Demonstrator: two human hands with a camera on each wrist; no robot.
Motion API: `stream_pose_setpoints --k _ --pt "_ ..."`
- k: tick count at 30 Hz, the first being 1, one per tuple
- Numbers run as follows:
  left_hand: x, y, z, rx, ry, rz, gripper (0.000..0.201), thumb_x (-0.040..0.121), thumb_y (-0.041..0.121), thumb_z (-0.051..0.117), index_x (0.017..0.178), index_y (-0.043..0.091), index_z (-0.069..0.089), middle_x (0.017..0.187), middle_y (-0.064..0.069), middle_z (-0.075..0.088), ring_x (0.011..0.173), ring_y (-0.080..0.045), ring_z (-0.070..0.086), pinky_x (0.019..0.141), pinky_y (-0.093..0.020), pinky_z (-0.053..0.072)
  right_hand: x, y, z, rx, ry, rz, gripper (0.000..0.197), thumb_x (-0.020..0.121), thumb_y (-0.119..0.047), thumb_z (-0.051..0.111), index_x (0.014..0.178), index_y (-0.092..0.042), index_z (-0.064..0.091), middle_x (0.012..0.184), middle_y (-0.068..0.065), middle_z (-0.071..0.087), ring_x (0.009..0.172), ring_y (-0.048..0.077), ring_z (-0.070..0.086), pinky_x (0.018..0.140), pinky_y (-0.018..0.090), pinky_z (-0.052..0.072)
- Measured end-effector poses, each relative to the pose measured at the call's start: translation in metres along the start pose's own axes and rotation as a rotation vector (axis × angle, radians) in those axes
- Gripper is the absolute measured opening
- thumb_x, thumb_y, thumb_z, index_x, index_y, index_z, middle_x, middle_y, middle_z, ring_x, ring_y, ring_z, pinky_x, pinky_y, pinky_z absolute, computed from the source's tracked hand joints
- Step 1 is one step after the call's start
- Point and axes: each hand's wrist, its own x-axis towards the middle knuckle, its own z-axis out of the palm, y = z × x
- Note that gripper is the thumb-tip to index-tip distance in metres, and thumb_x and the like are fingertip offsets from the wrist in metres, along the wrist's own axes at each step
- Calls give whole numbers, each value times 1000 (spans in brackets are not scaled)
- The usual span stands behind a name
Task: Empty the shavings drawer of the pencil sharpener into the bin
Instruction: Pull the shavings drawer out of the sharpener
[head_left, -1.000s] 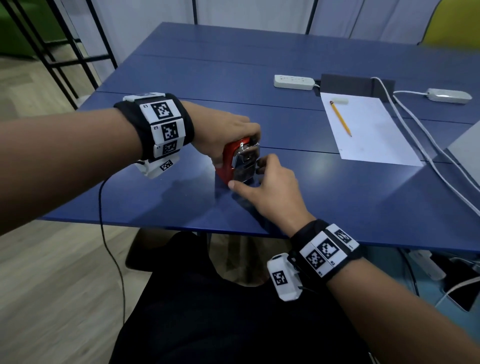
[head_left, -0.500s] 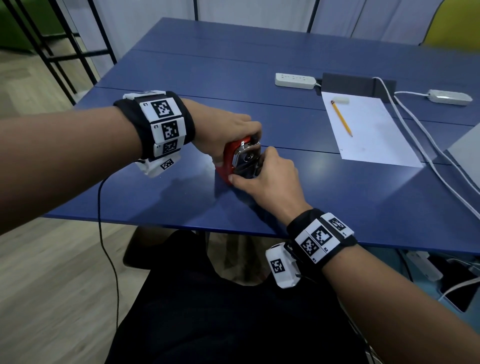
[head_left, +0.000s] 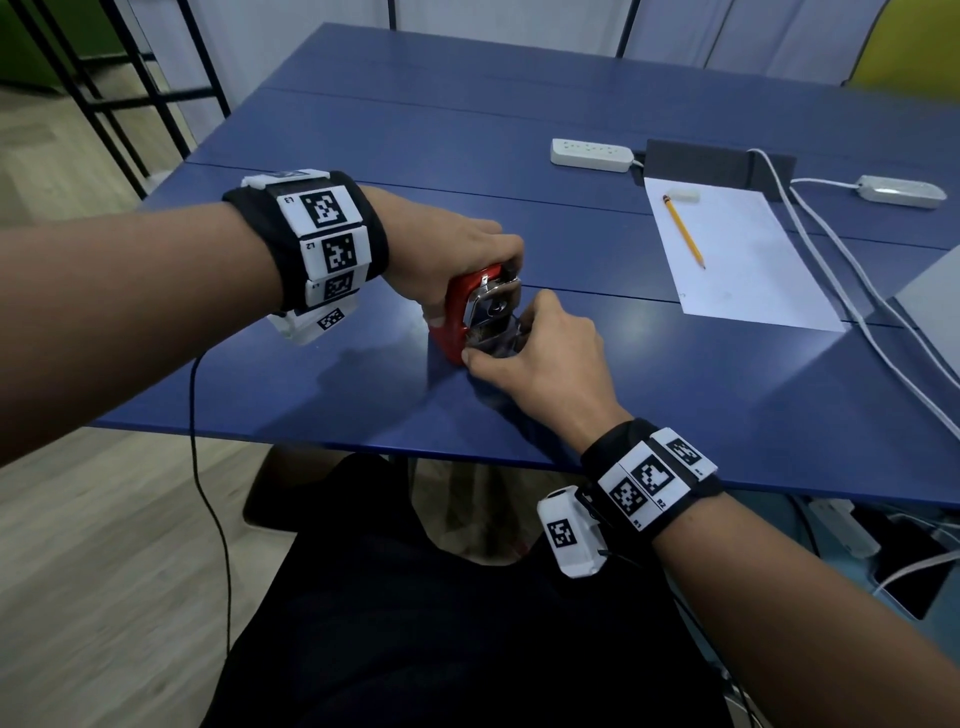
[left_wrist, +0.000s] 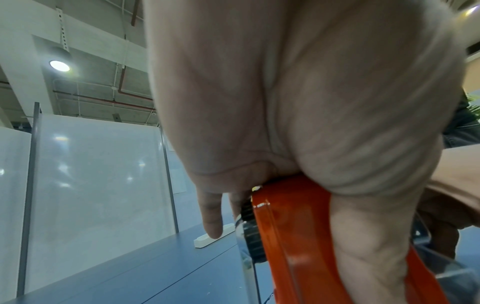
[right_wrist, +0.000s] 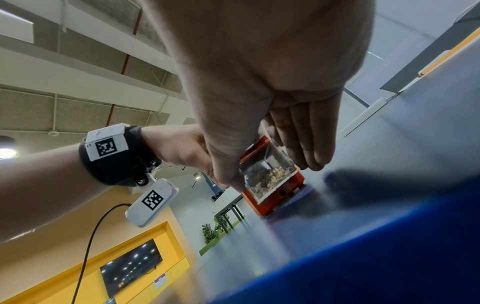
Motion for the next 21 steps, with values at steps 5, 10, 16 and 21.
stream_pose_setpoints --k 5,10,16,21 --pt "-1 1 -1 9 -3 -4 96 62 17 99 136 31 40 131 3 50 108 -29 64 89 -55 59 -2 2 2 7 -4 -4 65 70 -72 79 99 -22 49 90 -4 71 88 27 69 71 45 57" --pt "0 4 -1 25 -2 -6 96 63 19 100 137 29 40 131 1 50 106 -30 65 87 -54 60 -1 -2 2 3 -19 -9 84 67 -87 74 114 -22 49 113 1 74 106 31 71 84 47 59" --pt "-2 4 -1 42 2 -8 95 63 19 99 138 28 40 131 0 50 107 -30 64 88 -54 59 5 -7 5 -46 9 -32 74 75 -77 74 113 -17 59 110 5 77 107 35 71 81 43 56" --pt "-3 6 -2 64 7 -12 94 63 22 100 136 30 41 130 1 51 103 -29 64 86 -54 59 3 -6 4 -58 15 -22 68 74 -76 75 105 -18 58 102 4 76 99 35 70 75 43 54"
